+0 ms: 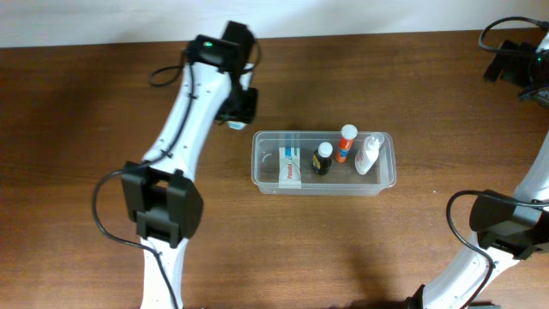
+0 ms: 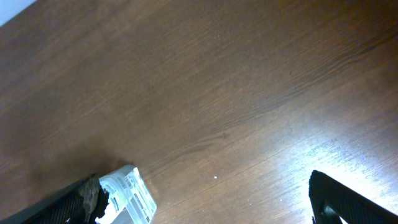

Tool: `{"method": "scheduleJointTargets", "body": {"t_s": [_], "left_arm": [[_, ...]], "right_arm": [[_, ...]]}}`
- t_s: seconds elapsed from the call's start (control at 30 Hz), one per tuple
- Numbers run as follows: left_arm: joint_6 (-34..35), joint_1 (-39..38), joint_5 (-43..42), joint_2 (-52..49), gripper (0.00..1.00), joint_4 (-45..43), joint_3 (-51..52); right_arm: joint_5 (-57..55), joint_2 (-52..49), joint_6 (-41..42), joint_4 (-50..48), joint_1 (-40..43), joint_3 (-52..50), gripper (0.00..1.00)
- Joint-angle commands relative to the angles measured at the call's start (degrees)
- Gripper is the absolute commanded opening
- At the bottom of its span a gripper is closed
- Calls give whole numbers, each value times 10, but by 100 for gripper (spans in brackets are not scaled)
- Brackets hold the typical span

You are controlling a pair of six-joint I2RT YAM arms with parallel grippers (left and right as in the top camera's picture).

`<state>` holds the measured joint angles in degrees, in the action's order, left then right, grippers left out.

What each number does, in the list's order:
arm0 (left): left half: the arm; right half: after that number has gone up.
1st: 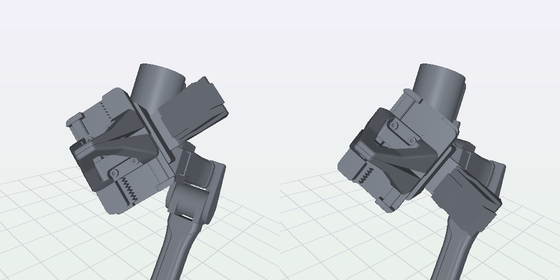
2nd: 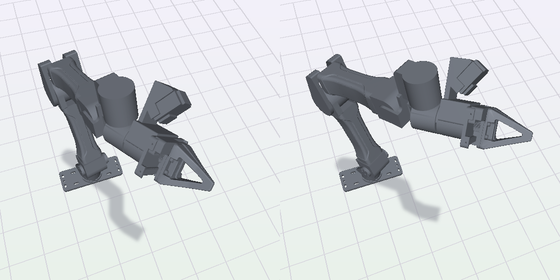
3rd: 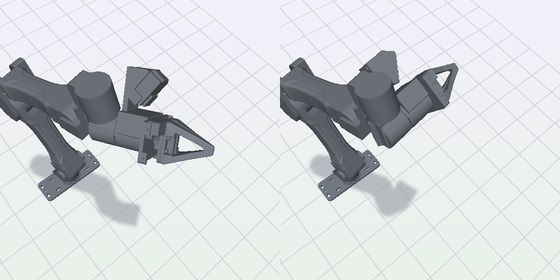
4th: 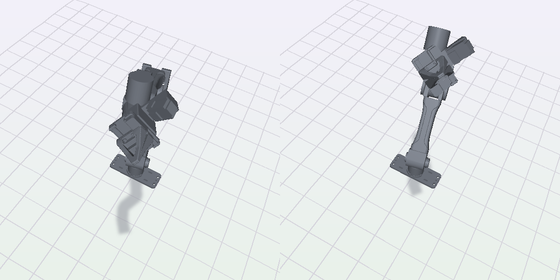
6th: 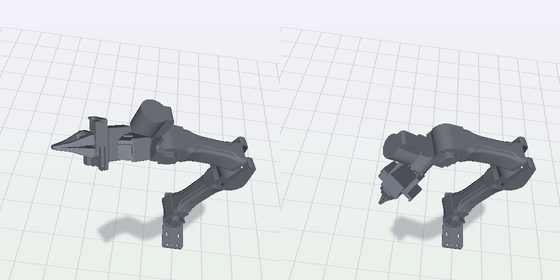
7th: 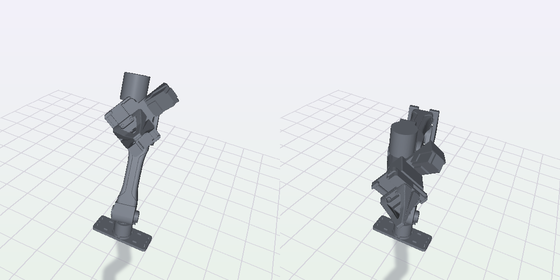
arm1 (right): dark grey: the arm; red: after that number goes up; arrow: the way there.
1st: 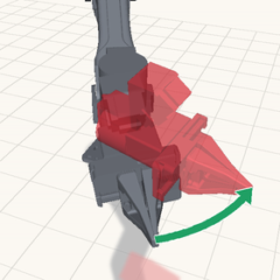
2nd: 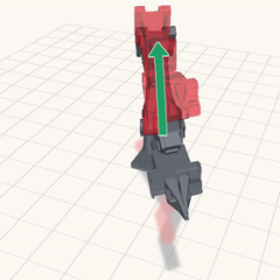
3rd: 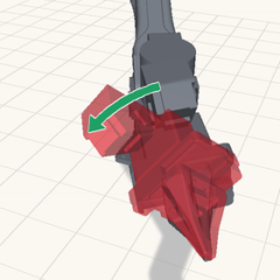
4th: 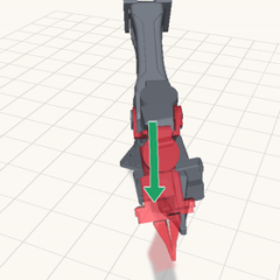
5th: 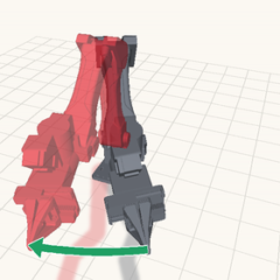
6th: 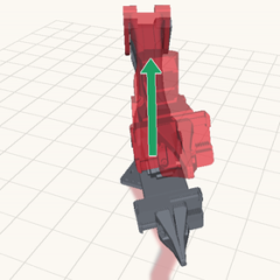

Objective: Pack container
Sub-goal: 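Lift the Tiger Balm jar and carry it over the container's left end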

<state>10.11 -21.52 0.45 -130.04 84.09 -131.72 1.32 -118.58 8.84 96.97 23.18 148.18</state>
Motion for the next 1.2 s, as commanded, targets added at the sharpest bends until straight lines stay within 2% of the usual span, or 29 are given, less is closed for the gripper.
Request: {"method": "scheduleJointTargets", "body": {"t_s": [0.0, 0.3, 0.47, 0.73, 1.17], "left_arm": [[-8, -40, -30, 1, 30, 23, -51], [-5, -98, -64, 1, 31, 73, -52], [-5, -115, -118, 0, 30, 79, -52], [10, -132, -117, -5, 31, 120, -39], [10, -132, -94, -44, 32, 90, -32]], "right_arm": [[-3, 2, 3, 3, 1, -1, 98], [-3, 2, 3, 3, 1, 0, 98], [-3, 2, 3, 3, 1, -1, 98], [-3, 2, 3, 3, 1, -1, 98], [-3, 2, 3, 3, 1, 0, 98]]}}
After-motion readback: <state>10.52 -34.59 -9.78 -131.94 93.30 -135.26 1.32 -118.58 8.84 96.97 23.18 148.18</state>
